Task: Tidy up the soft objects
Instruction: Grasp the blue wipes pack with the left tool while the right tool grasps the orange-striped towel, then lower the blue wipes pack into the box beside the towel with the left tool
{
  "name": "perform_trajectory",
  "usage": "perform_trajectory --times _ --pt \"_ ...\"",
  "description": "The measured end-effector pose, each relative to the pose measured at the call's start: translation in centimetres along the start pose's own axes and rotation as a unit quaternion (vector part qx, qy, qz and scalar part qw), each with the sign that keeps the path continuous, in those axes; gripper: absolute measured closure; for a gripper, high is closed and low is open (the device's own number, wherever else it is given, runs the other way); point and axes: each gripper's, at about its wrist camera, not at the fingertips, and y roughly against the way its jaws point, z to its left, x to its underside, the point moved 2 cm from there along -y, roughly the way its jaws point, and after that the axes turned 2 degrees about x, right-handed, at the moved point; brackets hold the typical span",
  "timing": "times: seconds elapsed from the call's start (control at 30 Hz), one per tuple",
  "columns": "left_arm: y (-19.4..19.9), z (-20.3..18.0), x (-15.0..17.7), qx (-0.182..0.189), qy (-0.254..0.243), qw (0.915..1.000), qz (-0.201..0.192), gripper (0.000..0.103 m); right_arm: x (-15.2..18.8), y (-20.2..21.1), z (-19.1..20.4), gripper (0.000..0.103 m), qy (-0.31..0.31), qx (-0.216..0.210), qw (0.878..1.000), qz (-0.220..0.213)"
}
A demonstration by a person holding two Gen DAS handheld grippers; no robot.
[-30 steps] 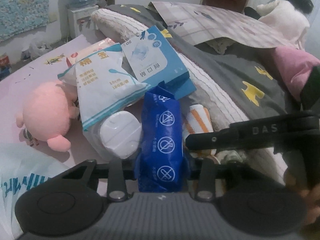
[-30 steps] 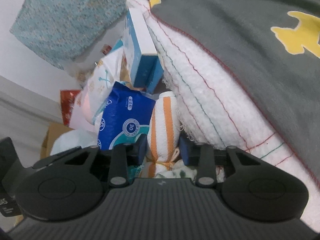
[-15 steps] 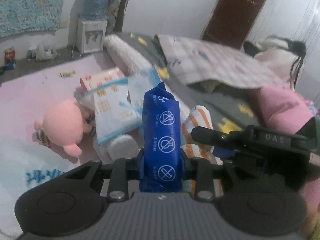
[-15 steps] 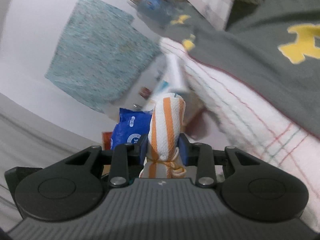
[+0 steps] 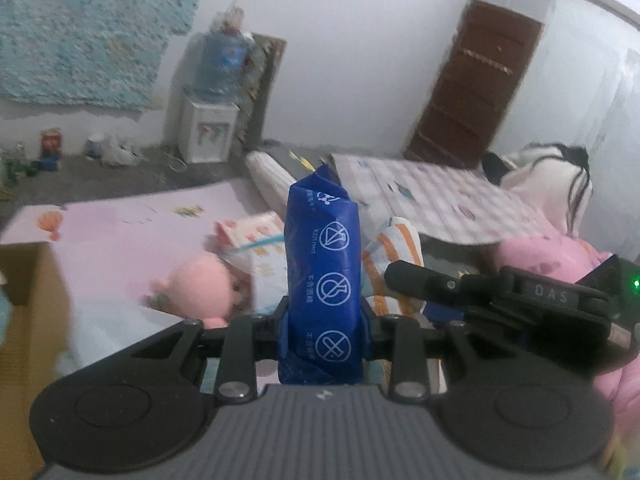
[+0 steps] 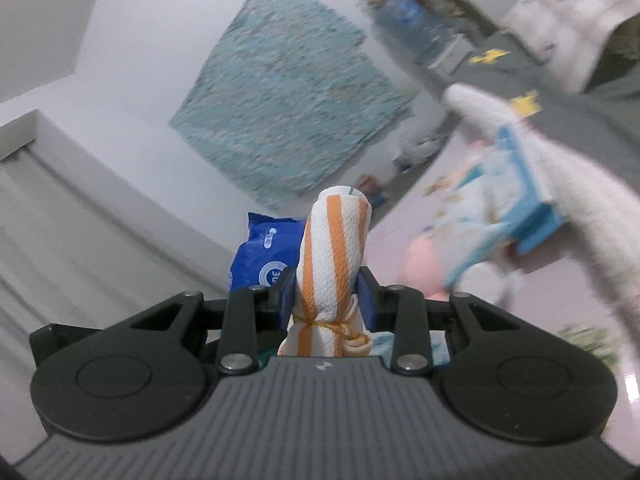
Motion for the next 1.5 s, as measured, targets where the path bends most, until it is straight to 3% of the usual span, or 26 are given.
perform_trajectory --times 0.37,0.6,0.77,1.03,1.33,1.5 --pt "10.7 7.3 0.1 -0.096 0.052 0.9921 -0.062 0.071 3.8 -7.8 10.9 0.072 0.044 -0.075 0.99 0.114" --pt "13.8 14.3 0.7 -0.152 0.107 0.9804 -0.066 0.071 7.4 -15.4 15.9 0.072 0.063 -0.074 0.977 0.192" --pt "12.8 19.8 1.0 -0.171 0.141 0.974 -0.049 0.071 9.7 -21.5 17.5 0.072 0.071 -0.034 0.969 0.232" --pt "7.8 28.5 2.1 -0.148 0.205 0.9675 0.003 0.071 10.2 -28.9 14.7 0.072 0.107 0.078 0.956 0.26" --pt "2.5 32.6 3.5 -0.178 0.192 0.9629 0.065 0.071 10.7 -32.2 14.6 0.072 0.161 0.122 0.942 0.268" --pt "1.0 33.4 3.8 -0.196 0.189 0.9589 0.079 0.07 11.2 -35.0 14.8 0.071 0.191 0.14 0.929 0.285"
